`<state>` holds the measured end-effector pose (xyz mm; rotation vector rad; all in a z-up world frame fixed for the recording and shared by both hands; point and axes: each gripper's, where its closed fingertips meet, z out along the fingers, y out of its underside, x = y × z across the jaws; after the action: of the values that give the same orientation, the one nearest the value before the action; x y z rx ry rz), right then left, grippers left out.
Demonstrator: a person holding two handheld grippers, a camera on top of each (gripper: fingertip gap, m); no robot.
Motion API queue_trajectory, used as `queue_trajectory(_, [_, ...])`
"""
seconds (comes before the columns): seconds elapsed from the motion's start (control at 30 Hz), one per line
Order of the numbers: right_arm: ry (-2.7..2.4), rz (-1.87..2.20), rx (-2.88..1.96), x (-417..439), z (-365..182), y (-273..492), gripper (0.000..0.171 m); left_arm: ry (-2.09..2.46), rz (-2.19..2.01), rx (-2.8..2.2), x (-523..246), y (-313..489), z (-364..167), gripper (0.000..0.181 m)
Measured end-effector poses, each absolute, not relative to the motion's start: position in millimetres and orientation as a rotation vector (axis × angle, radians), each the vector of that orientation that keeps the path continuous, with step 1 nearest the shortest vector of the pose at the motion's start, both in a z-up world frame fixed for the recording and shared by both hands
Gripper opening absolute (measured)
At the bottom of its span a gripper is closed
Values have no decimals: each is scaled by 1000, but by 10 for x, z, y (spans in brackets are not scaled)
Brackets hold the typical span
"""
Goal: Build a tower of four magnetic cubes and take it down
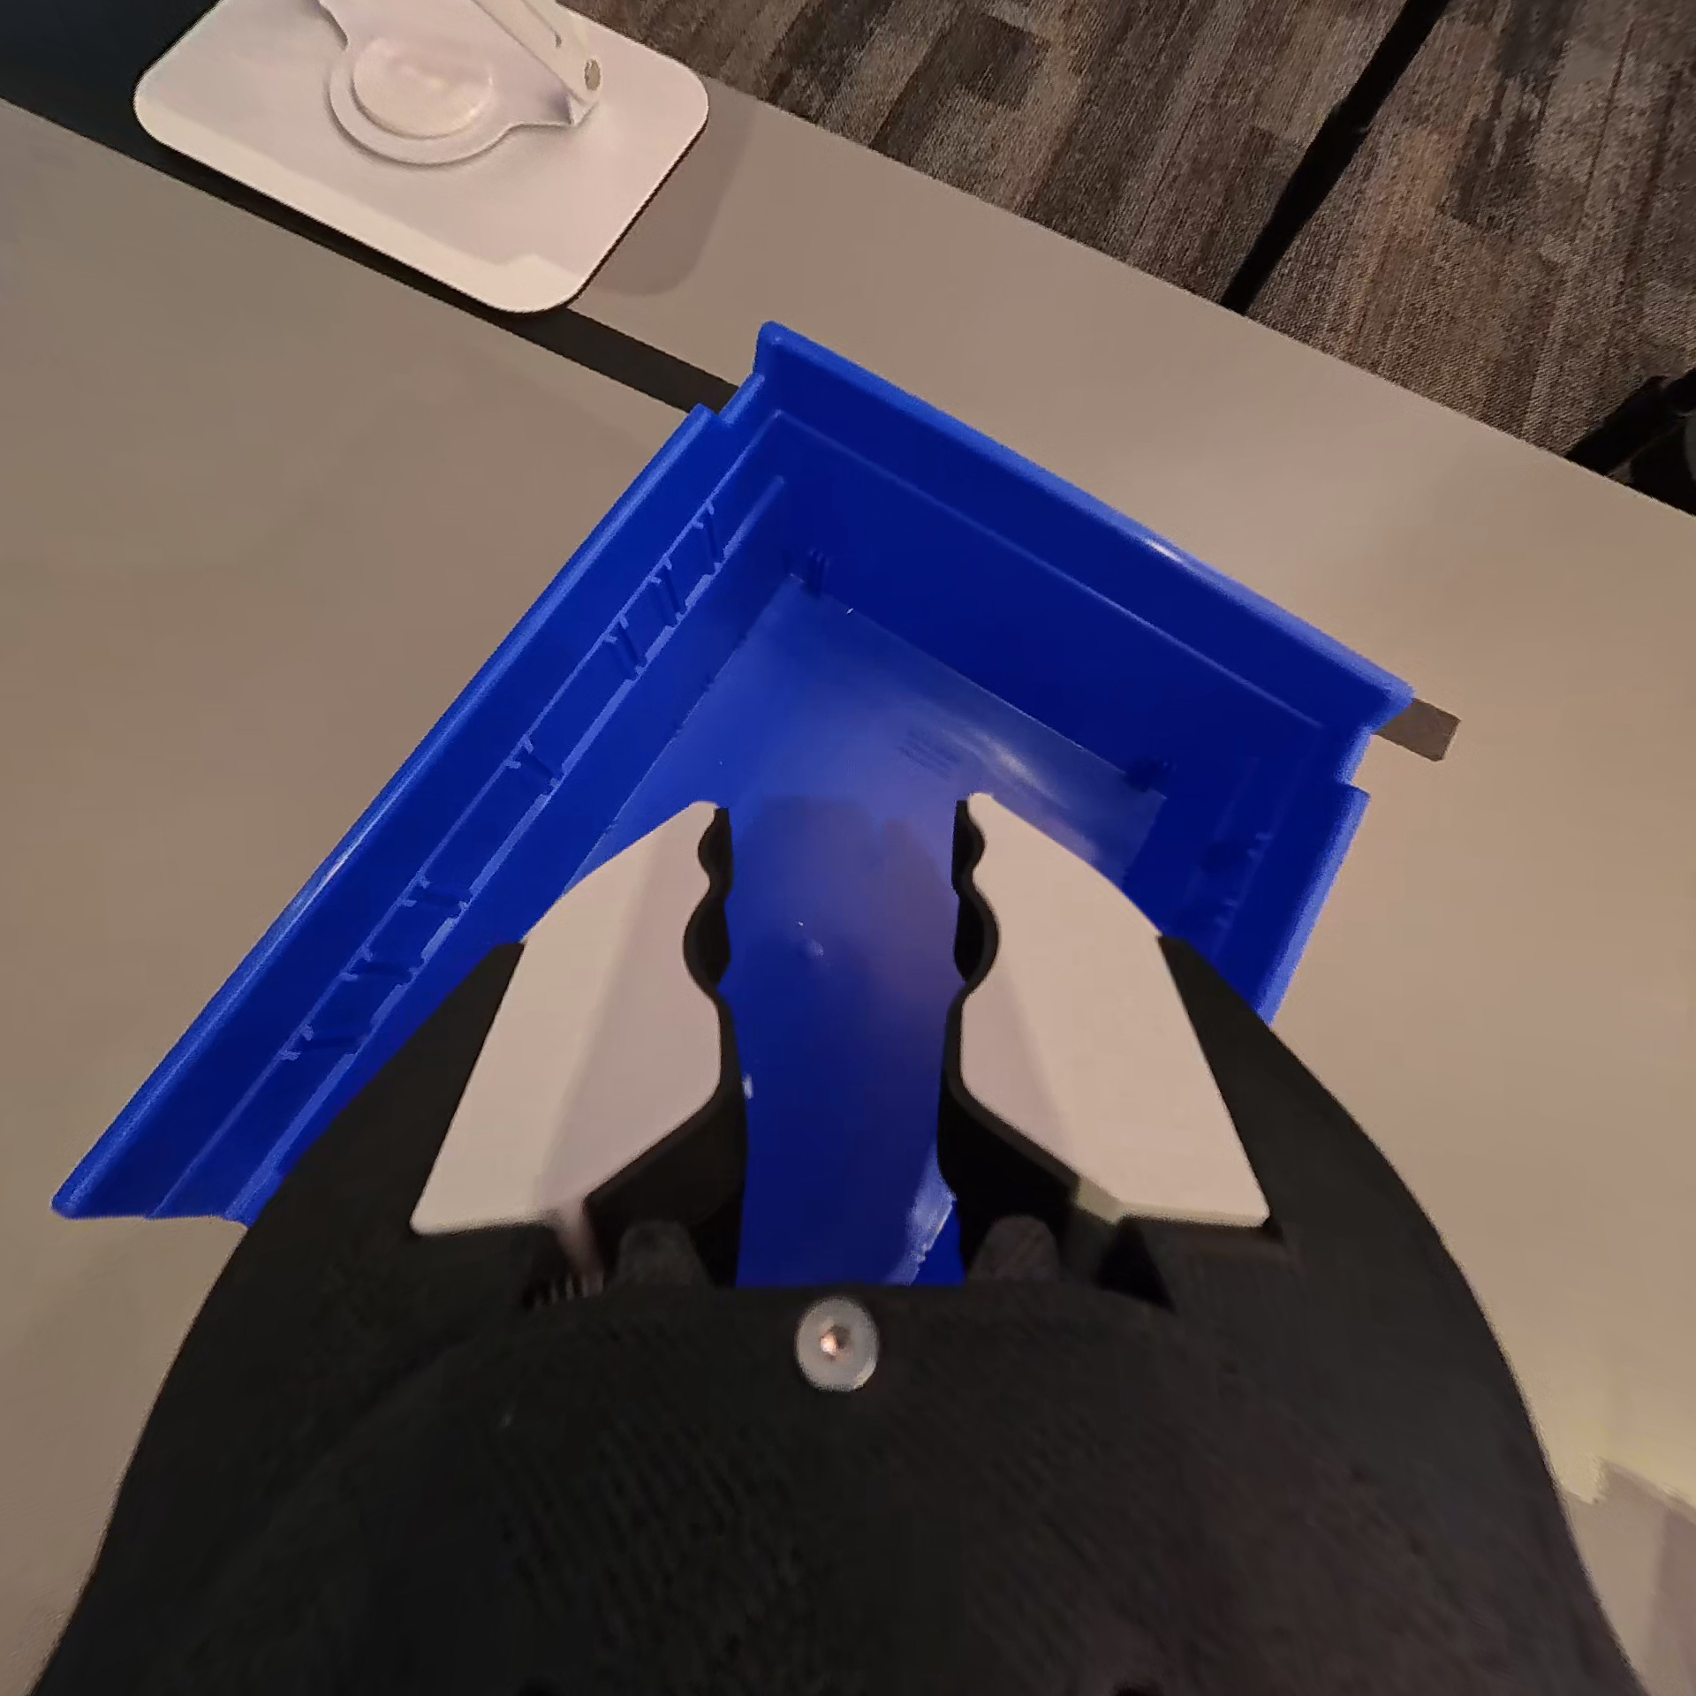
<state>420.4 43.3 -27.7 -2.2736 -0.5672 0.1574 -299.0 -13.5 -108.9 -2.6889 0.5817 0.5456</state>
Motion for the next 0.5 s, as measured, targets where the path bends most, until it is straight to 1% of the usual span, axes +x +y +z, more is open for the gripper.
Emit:
queue_trajectory(0.1, [-579,155,-2283,4193,-318,439,48,569,538,-2669,-2996,-104,-1062,46])
queue_trajectory(0.2, [-575,164,-2275,4191,-311,448,48,518,453,-2546,-2936,-45,-805,49])
queue_trajectory(0.3, [-572,175,-2262,4192,-285,451,49,615,152,-2371,-2431,-119,-377,59])
queue_trajectory(0.33, [-574,179,-2259,4191,-281,450,49,703,31,-2326,-2169,-210,-285,65])
queue_trajectory(0.37, [-576,179,-2257,4193,-280,448,49,793,-46,-2286,-1938,-291,-232,75])
queue_trajectory(0.4, [-576,177,-2259,4201,-284,447,48,870,-60,-2263,-1772,-341,-227,77])
queue_trajectory(0.43, [-574,175,-2263,4208,-290,445,48,946,-42,-2271,-1660,-374,-288,68])
queue_trajectory(0.5, [-571,178,-2265,4217,-297,441,48,1067,35,-2333,-1539,-373,-509,65])
